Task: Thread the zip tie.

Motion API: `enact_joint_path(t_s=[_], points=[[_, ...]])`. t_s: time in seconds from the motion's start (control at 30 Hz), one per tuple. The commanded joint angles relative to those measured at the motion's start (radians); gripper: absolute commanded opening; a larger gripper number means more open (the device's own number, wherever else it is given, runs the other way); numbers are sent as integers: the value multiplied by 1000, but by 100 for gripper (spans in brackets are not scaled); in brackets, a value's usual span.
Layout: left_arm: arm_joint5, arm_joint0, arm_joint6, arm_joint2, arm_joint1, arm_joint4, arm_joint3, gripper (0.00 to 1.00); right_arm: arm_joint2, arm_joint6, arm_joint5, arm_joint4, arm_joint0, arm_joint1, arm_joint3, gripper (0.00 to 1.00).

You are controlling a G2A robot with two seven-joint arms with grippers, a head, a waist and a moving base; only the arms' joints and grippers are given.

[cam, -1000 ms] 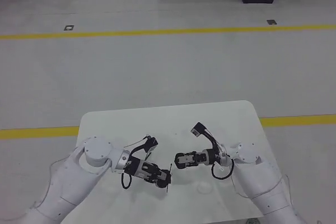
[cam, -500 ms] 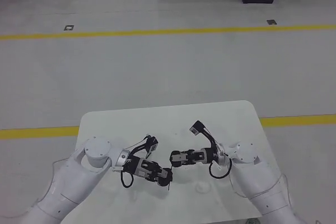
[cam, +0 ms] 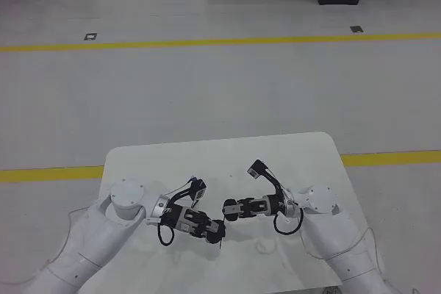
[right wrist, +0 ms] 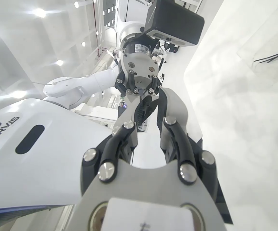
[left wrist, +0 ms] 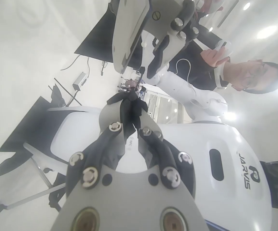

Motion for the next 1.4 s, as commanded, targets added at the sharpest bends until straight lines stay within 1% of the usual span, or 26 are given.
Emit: enact_joint_path(t_s=[0.0,0.1,0.17,0.33,0.4,0.43,0.47,0.77,0.8,0.83,0.87,1.07,1.17,1.27,1.33,1.37], points=[[0,-4,1,5,0,-3,4,0,1,2,0,-1,-1,-2,-2,15],[2,-10,0,14,1,-6,10,0,-2,5,0,-4,-1,-6,-4,12],[1,-13,1,17,2,-8,12,0,-3,5,0,-7,-1,-8,-4,13],[0,-18,0,23,6,-12,18,0,-1,8,0,-16,-1,-12,-2,10],[0,-20,0,25,7,-13,19,0,0,9,0,-19,-1,-13,-2,5],[0,-21,-1,26,8,-14,19,0,1,10,0,-20,-1,-14,-2,1],[1,-21,-1,27,9,-15,20,0,1,10,0,-22,-1,-14,-1,0],[2,-29,0,38,15,-20,22,0,8,8,0,-40,-6,-18,-3,0],[1,-29,1,39,16,-21,22,25,10,2,0,-42,-8,-18,-2,0],[1,-29,3,40,16,-22,21,76,13,-6,0,-44,-10,-19,-1,0],[-3,-29,7,41,17,-26,19,100,17,-21,0,-43,-15,-19,2,0],[-40,-20,29,37,21,-38,6,100,33,-82,0,-28,-37,-20,14,0],[-65,-13,56,30,24,-35,-4,100,47,-121,0,-23,-54,-20,15,0],[-111,1,107,15,28,-29,-21,100,62,-167,0,-10,-73,-20,16,0],[-145,20,167,2,31,-12,-40,100,69,-213,0,0,-90,-20,16,0],[-173,32,207,-8,32,-9,-52,100,73,-237,0,1,-97,-20,15,0]])
